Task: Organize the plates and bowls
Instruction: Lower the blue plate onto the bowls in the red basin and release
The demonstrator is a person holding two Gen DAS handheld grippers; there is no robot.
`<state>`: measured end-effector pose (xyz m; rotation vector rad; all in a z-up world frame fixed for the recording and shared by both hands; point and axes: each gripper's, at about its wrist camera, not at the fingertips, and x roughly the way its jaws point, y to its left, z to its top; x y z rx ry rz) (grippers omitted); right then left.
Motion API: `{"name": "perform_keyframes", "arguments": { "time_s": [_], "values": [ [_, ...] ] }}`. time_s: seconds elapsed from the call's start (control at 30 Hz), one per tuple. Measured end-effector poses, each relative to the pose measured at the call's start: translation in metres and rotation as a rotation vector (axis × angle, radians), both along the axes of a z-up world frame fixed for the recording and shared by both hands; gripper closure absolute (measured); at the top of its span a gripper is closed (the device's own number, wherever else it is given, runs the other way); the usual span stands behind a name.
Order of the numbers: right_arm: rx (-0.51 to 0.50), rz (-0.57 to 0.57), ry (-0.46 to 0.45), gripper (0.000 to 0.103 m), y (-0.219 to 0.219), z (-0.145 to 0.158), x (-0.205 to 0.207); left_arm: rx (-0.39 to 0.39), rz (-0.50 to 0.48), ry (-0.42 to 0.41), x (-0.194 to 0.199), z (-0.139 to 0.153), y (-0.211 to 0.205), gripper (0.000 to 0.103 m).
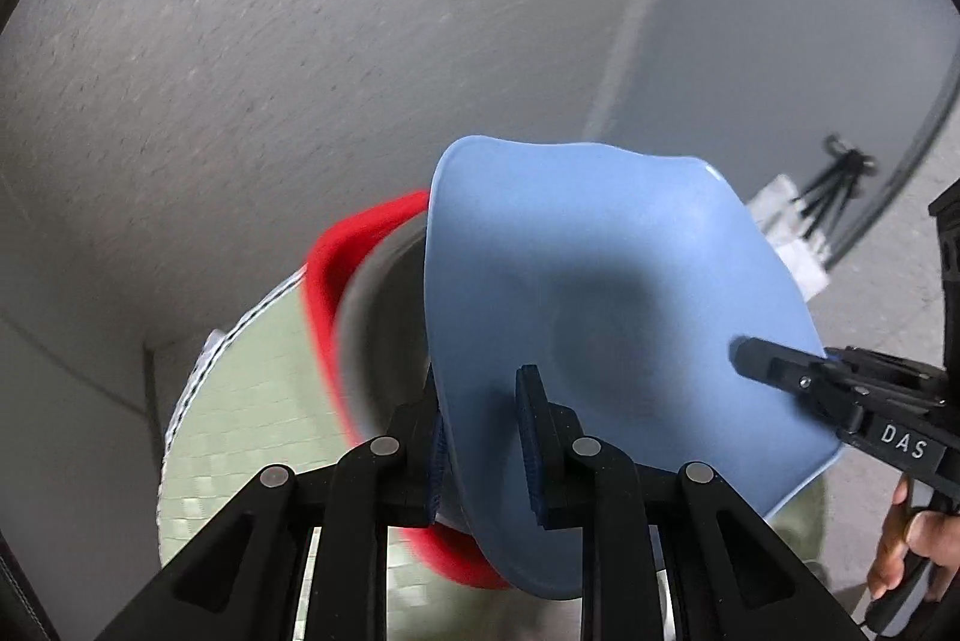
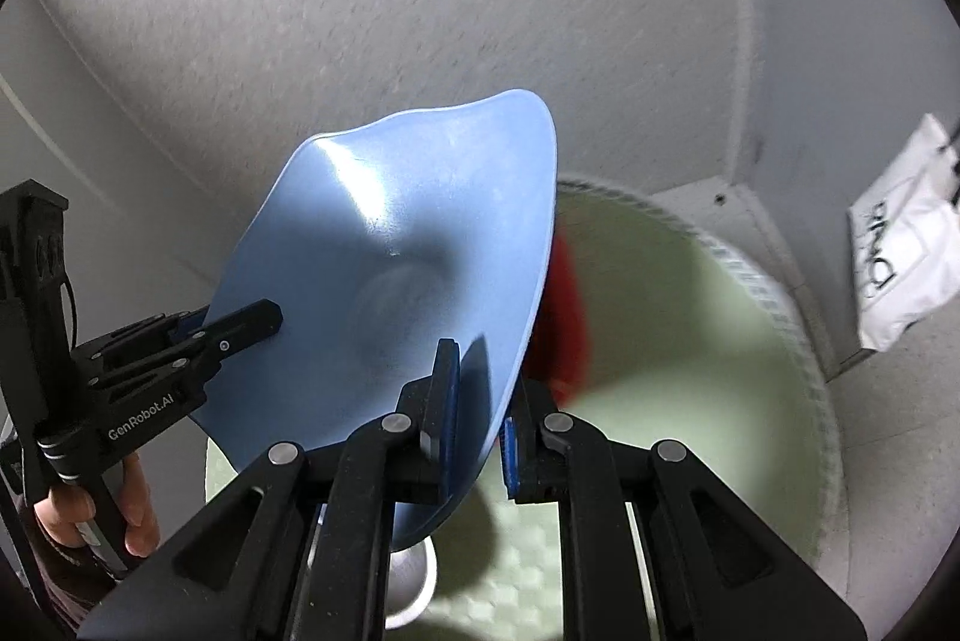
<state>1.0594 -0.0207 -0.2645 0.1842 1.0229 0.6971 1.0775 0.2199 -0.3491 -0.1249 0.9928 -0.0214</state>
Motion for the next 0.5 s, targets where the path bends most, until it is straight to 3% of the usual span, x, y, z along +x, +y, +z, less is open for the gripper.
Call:
{"name": "perform_keyframes", "arguments": {
  "time_s": [0.17, 0.4, 0.47, 0.5],
  "values": [
    [-0.058, 0.031, 0.031, 0.091, 0.041, -0.018, 0.012, -0.016, 0.027, 0.045, 0.017, -0.031, 0.015, 0.084],
    [-0.101, 0.027, 0.050, 0.084, 0.049, -0.034, 0.019, -0.005, 0.023, 0.030, 0.030, -0.033, 0.013, 0.078],
    [-0.086, 0.035, 0.055, 0.076, 0.048, -0.032, 0.021, -0.012, 0.024, 0.032, 0.027, -0.033, 0.013, 0.075],
    [-0.070, 0.042, 0.052, 0.067, 0.045, -0.030, 0.019, -0.019, 0.028, 0.030, 0.021, -0.028, 0.012, 0.070]
  ]
}}
